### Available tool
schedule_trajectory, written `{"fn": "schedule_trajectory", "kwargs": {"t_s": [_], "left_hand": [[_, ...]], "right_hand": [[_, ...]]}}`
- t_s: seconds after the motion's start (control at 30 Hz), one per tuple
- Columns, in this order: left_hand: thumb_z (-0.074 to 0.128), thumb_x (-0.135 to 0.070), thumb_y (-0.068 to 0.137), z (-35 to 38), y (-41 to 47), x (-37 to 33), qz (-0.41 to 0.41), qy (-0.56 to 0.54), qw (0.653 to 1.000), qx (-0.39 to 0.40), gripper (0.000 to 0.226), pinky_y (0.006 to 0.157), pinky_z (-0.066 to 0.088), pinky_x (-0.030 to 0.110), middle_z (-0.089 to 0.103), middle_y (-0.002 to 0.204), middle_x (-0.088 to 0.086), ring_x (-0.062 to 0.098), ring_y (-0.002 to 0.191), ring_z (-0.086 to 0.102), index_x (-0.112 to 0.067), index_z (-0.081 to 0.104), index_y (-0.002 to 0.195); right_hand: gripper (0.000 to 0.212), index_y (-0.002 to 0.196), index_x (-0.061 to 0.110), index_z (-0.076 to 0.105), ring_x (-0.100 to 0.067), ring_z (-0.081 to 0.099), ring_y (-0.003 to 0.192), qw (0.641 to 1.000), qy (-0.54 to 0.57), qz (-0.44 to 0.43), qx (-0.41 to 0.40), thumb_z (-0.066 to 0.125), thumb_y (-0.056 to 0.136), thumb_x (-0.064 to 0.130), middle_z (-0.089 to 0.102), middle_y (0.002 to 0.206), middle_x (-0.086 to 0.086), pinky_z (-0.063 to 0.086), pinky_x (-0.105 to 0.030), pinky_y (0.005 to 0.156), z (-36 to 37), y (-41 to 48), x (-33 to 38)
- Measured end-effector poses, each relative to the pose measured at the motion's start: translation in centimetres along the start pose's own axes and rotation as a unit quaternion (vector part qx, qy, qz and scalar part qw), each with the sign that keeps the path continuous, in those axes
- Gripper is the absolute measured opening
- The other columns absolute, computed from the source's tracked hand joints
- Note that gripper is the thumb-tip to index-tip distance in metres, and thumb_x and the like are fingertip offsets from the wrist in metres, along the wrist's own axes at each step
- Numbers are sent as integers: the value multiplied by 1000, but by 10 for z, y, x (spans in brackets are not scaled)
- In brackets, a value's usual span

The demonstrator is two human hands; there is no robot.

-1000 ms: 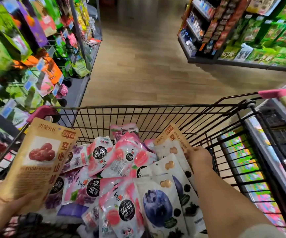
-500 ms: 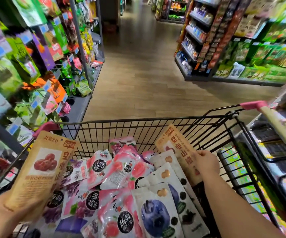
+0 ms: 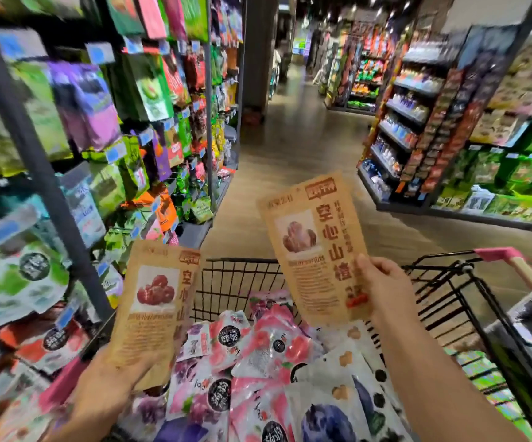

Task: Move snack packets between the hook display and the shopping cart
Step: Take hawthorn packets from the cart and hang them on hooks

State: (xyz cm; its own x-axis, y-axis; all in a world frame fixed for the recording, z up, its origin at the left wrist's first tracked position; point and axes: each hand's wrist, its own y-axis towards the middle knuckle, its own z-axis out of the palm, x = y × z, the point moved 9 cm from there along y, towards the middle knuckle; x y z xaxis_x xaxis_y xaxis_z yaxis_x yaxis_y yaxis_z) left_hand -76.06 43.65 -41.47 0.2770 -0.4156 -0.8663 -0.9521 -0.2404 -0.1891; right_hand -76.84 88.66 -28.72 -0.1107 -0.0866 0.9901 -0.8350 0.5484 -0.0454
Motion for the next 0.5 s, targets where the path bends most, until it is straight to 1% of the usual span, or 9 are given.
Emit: {"fn": "schedule_trajectory", "kwargs": {"t_s": [0.07, 0.13, 0.2, 0.3, 0.33, 0.37, 0.4, 0.43, 0.5], "left_hand": [[81, -48, 68, -9, -11, -18, 16, -63, 998, -6, 25, 77, 49, 35, 72, 86, -20, 10, 87, 66, -52, 65, 86], [77, -36, 76, -21, -15, -40, 33, -143, 989, 5, 24, 73, 47, 27, 72, 91, -23, 3, 89, 67, -50, 67, 91], [74, -29, 80, -39, -15, -53, 60, -185, 981, 16, 27, 80, 46, 25, 72, 101, -21, 0, 94, 67, -49, 68, 96], [73, -26, 80, -75, -18, -58, 69, -251, 965, -18, 32, 94, 44, 35, 70, 109, -16, 4, 103, 65, -47, 65, 104], [74, -28, 79, -88, -21, -58, 64, -264, 962, -33, 33, 96, 44, 37, 70, 109, -16, 6, 104, 65, -44, 64, 106], [74, -29, 78, -101, -23, -56, 58, -278, 957, -51, 34, 96, 44, 37, 70, 108, -17, 6, 103, 65, -42, 63, 108], [75, -29, 78, -113, -27, -55, 56, -294, 952, -65, 36, 94, 45, 37, 71, 107, -16, 6, 102, 65, -40, 62, 109], [74, -27, 78, -124, -30, -54, 63, -307, 946, -79, 36, 91, 46, 36, 71, 106, -15, 7, 101, 66, -38, 62, 110], [74, -22, 78, -145, -37, -50, 59, -323, 938, -112, 36, 86, 49, 37, 72, 104, -12, 11, 99, 67, -34, 63, 110]], "right_hand": [[14, 92, 16, 66, -25, 72, 78, 998, 44, 22, 46, 62, 94, 29, 76, 84, -3, 60, -48, 72, 43, -9, 9], [16, 96, 13, 65, -27, 72, 81, 991, 77, 48, 97, 62, 94, 28, 76, 88, -7, 59, -51, 74, 89, -21, 16], [18, 100, 11, 64, -30, 72, 83, 980, 110, 72, 150, 62, 94, 28, 76, 90, -9, 58, -52, 75, 133, -36, 21], [18, 102, 7, 62, -31, 71, 83, 961, 144, 104, 214, 62, 94, 22, 75, 90, -13, 57, -52, 79, 191, -62, 30], [16, 99, 5, 61, -29, 70, 78, 954, 152, 112, 233, 61, 94, 20, 75, 86, -14, 58, -50, 74, 208, -71, 34], [15, 96, 4, 59, -28, 70, 70, 948, 155, 117, 253, 60, 95, 18, 74, 81, -14, 59, -45, 64, 225, -81, 37], [15, 96, 3, 58, -26, 69, 63, 943, 151, 119, 271, 60, 95, 18, 73, 78, -14, 57, -39, 53, 240, -89, 40], [16, 97, 2, 58, -25, 70, 59, 939, 146, 118, 288, 61, 94, 18, 73, 76, -15, 55, -34, 47, 255, -97, 42], [18, 99, 0, 60, -25, 70, 60, 932, 140, 113, 316, 62, 93, 17, 74, 79, -17, 54, -32, 49, 281, -112, 48]]}}
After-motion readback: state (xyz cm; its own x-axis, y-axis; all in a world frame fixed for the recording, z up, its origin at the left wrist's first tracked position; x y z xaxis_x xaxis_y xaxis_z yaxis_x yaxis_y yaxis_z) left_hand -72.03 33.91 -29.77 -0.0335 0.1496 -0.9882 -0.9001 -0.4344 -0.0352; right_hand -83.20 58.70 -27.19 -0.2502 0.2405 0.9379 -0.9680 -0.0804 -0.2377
